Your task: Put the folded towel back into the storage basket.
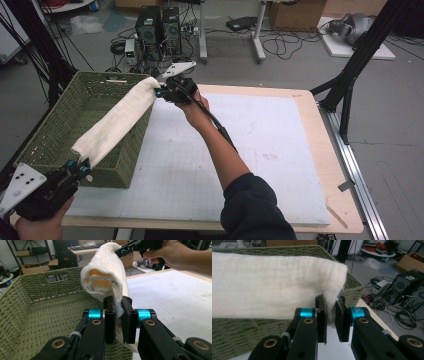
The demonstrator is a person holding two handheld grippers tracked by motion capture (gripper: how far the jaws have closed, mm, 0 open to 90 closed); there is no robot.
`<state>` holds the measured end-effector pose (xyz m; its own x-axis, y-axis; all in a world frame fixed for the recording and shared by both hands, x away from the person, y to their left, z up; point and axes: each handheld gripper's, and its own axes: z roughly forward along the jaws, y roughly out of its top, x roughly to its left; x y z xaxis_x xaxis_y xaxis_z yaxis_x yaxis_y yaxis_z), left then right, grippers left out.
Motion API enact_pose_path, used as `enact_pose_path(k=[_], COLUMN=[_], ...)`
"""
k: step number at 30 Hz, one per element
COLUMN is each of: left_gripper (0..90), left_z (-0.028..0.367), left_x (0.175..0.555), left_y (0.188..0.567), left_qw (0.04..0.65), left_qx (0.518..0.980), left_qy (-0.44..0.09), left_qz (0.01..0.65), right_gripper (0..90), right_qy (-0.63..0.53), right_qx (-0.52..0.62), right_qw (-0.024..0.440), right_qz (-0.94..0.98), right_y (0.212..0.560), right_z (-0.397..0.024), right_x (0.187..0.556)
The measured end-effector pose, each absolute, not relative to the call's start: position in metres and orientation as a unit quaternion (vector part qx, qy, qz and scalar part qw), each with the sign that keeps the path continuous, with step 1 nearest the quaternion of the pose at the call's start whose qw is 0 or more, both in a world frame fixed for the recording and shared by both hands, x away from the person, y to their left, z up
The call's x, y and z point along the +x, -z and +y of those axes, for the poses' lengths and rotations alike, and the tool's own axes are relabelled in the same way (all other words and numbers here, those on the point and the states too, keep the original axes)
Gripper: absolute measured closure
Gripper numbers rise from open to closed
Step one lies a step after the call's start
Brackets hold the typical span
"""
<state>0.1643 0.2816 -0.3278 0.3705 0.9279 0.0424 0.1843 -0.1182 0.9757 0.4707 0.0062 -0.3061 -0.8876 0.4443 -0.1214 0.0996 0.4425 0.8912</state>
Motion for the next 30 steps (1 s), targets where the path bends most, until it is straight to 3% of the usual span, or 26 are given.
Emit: enact_pose_path(k=[30], left_gripper=[82.6], left_z=[0.325], left_x=[0.159], left_y=[0.333], left_qw=[0.49], left_qx=[0.626], left_qy=[-0.384], left_qz=[0.469], right_gripper=[81.3], right_qy=[-0.483], right_qx=[0.148], right_qw=[0.162], right_qz=[0.848], right_y=[0.301], right_z=[0.113], right_x=[0.492])
